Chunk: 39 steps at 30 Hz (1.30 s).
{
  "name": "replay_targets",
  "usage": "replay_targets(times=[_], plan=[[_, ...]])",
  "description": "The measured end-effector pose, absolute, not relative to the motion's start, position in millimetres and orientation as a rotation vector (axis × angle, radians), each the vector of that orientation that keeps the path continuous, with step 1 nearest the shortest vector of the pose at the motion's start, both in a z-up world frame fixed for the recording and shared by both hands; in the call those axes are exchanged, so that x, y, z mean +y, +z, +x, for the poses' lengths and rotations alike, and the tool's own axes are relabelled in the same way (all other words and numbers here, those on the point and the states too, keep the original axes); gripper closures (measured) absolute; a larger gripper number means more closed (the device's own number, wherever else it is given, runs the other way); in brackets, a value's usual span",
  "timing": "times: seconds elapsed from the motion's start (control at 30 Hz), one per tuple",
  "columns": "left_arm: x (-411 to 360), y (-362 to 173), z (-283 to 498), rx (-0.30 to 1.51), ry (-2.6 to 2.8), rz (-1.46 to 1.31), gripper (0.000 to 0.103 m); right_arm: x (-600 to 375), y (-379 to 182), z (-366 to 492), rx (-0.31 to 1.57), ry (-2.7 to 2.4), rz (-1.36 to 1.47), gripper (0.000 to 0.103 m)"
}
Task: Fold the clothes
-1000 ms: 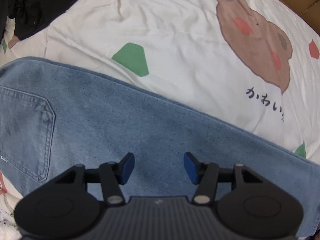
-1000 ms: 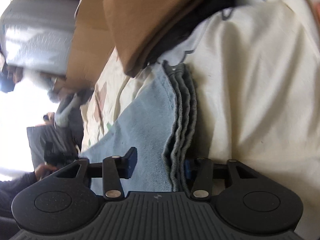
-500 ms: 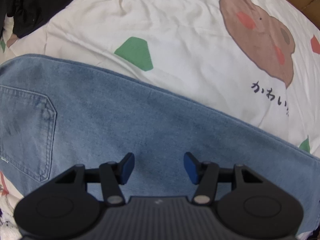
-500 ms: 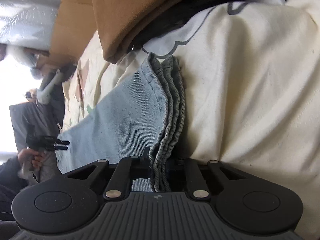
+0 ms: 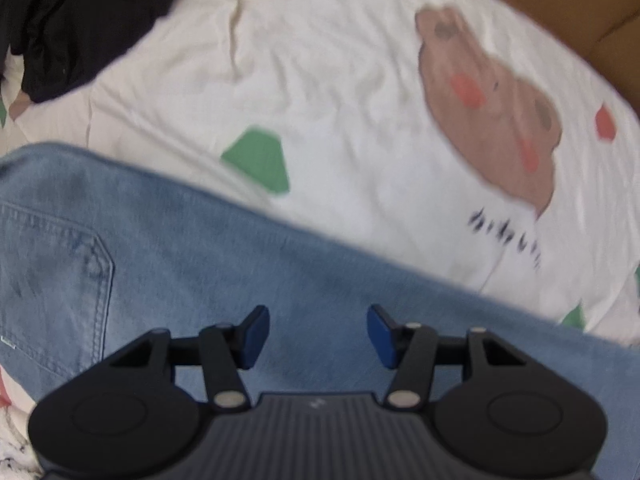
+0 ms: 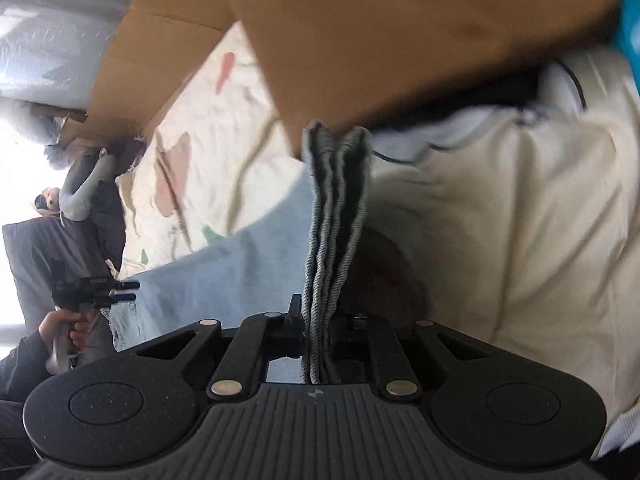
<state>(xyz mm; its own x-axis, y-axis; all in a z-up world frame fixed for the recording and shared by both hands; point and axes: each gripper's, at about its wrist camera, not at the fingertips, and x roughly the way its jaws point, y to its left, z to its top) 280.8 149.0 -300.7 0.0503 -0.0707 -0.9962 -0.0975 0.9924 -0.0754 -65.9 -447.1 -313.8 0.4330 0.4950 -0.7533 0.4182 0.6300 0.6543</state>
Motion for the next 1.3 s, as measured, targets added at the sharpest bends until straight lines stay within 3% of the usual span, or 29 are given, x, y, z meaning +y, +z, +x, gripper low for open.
replay_targets(times=[0.47,1.3], plan=[[127,-222,340,1.444,-0.209,-0.120,0.044,-396,-209,7,1.235,0.055,0.870,0.093],[181,-204,171,1.458,-0.284,-0.070,0.039,-281,-30,30,1.189,0.081,0.723,0.093]])
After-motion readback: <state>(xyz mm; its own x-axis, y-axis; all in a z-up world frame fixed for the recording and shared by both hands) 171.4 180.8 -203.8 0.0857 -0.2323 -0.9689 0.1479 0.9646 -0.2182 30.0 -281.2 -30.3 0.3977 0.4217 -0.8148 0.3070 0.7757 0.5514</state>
